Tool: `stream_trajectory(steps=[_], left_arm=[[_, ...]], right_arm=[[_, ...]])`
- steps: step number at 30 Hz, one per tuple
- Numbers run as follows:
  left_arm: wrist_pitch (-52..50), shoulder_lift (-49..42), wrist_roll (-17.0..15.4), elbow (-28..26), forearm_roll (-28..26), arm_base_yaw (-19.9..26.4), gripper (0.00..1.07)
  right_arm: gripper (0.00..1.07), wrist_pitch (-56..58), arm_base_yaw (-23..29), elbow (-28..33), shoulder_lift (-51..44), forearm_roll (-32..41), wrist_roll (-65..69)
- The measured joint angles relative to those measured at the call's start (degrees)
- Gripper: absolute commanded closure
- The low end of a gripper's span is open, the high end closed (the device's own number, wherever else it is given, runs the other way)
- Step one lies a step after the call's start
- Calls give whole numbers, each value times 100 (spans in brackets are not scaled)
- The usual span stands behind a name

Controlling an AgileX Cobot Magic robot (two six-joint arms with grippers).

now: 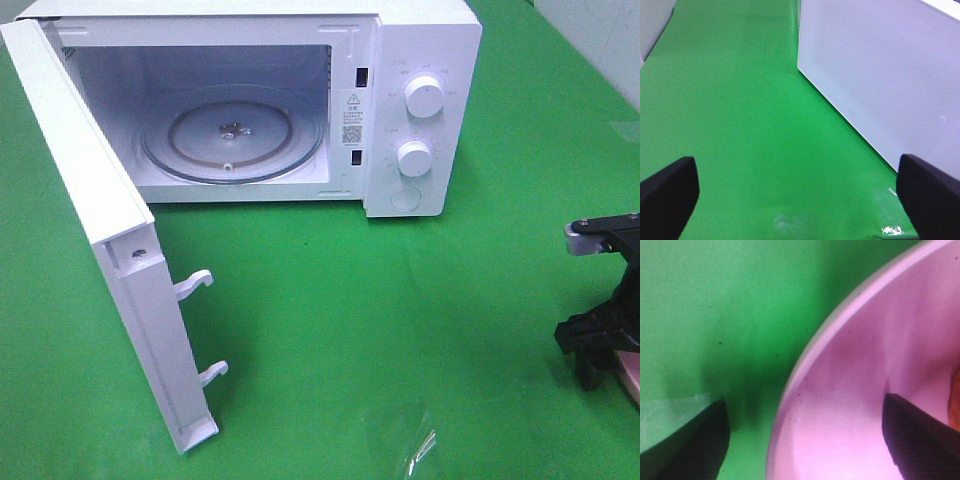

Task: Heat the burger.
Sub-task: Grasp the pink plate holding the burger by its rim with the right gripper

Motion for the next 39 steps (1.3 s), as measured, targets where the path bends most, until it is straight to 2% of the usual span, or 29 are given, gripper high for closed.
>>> stream_trajectory(steps=[2,4,5,6,7,9,10,11,12,13,14,15,16,17,18,19,20,21,22,23,39], left_arm=[[0,0,0,0,0,0,5],[0,0,0,0,0,0,5],[0,0,0,0,0,0,5],[0,0,0,0,0,0,5],[0,0,0,0,0,0,5],[0,0,0,0,0,0,5],[0,0,0,0,0,0,5],[0,0,0,0,0,0,5],[0,0,0,0,0,0,5],[0,0,0,0,0,0,5],[0,0,0,0,0,0,5],[0,0,0,0,0,0,5],[0,0,0,0,0,0,5],[0,0,0,0,0,0,5],[0,0,0,0,0,0,5],[0,0,0,0,0,0,5],[0,0,0,0,0,0,5],[0,0,0,0,0,0,5],[0,0,0,0,0,0,5],[0,0,0,0,0,0,5],[0,0,0,0,0,0,5]], right_arm=[[30,0,0,0,0,-11,0],[37,-11,0,40,0,-17,0],[37,-11,0,40,0,-17,0],[44,-23,0,69,0,-17,17],[44,-23,0,69,0,-17,17],[55,-40,0,92,0,-11,29],[55,-40,0,92,0,-11,29],[62,-40,0,92,0,-11,46],[62,-40,0,92,0,-11,46],[70,-40,0,92,0,-17,52],[70,-40,0,92,0,-17,52],[78,-40,0,92,0,-17,52],[78,-40,0,92,0,-17,52],[85,-40,0,92,0,-17,57],[85,-40,0,92,0,-17,57],[93,-34,0,92,0,0,63],[93,-34,0,92,0,0,63],[100,-23,0,92,-11,0,63],[100,-23,0,92,-11,0,63],[106,6,0,92,-23,6,69],[107,115,46,92,-80,-80,235]])
